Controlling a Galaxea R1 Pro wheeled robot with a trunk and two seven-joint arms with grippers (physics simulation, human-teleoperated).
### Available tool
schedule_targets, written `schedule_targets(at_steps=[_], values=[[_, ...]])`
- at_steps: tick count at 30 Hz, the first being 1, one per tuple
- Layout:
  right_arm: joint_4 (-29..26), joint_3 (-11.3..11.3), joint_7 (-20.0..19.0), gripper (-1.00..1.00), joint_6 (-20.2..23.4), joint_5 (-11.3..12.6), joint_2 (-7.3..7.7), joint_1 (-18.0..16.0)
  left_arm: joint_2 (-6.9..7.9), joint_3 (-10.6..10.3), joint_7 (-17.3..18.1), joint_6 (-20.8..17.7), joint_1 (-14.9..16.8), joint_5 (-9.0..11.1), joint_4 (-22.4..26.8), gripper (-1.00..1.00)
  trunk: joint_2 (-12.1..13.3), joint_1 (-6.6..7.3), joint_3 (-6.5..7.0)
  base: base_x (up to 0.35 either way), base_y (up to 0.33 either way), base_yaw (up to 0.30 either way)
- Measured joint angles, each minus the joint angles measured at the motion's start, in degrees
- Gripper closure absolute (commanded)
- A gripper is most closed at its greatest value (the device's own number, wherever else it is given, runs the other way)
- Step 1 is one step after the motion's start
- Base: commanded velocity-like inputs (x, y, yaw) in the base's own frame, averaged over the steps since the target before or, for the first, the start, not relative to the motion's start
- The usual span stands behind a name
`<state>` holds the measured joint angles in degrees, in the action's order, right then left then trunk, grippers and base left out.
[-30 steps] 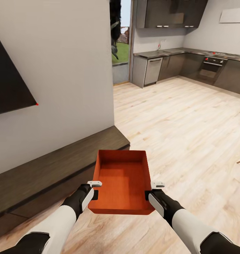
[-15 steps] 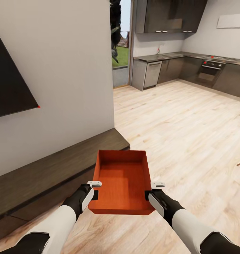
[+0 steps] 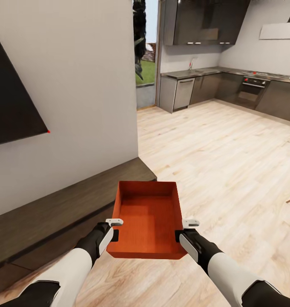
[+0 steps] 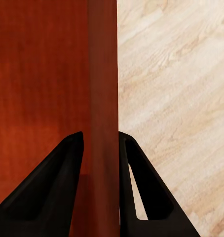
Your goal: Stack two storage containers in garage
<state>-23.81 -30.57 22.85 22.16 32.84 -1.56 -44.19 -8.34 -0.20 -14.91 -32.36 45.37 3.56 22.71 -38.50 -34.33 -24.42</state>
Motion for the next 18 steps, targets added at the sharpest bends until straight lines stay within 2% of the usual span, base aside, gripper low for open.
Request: schedule_targets(at_steps=[18], values=[[0.00, 0.04, 0.01, 1.00, 0.06, -0.08, -0.03, 0.00, 0.02, 0.04, 0.07, 0.01, 0.00, -0.01, -0.06, 1.00, 0.00, 0.00, 1.20, 0.000, 0.000, 0.000]])
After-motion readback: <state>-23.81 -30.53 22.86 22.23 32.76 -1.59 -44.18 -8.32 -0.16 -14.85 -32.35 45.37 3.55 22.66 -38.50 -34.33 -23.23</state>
